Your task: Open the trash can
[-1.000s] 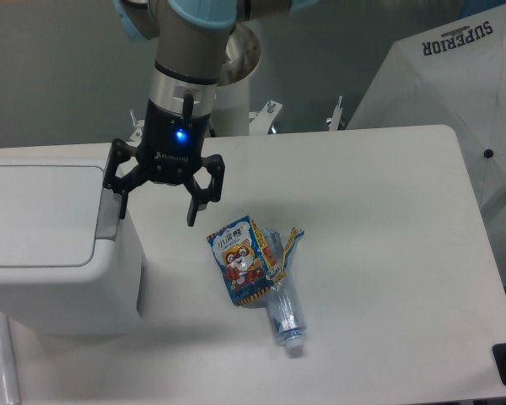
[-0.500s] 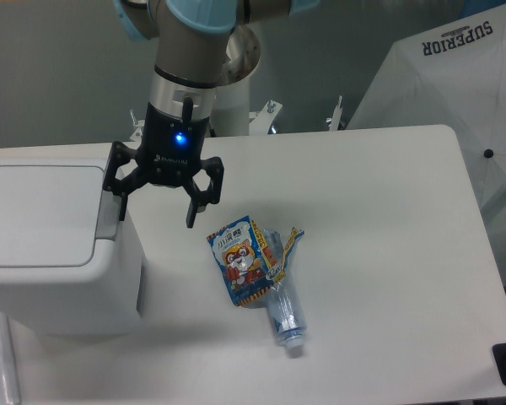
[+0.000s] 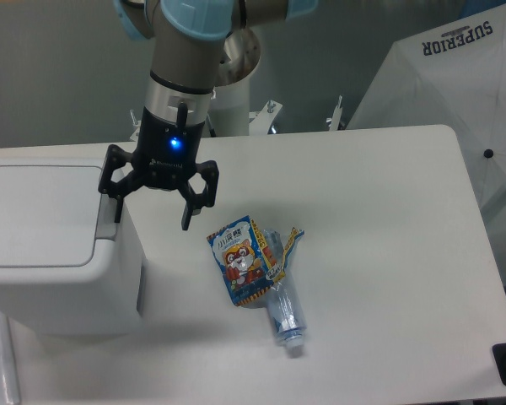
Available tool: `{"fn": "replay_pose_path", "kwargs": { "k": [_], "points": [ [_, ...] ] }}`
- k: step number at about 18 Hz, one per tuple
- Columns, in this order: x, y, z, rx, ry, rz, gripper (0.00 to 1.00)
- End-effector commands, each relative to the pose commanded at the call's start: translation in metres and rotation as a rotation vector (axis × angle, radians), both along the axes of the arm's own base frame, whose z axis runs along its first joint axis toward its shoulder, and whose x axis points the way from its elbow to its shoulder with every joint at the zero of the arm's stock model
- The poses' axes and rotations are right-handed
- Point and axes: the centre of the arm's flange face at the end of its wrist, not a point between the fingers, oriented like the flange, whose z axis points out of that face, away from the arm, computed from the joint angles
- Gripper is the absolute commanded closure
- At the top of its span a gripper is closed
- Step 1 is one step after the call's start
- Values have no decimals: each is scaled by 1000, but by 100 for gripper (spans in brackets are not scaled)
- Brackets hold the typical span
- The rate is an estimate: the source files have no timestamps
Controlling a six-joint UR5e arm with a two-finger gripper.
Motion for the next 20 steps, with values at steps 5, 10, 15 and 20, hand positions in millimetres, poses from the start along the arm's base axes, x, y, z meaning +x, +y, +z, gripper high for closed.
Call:
{"fn": "replay_pose_path", "kwargs": {
  "k": [5,10,15,20],
  "points": [
    [0,0,-2,-4,-2,1,0],
    [0,0,-2,-3,0,-1,0],
    [-1,1,0,-2,1,-1,0],
    [-22,3,60,79,99,11,0]
  ]
}}
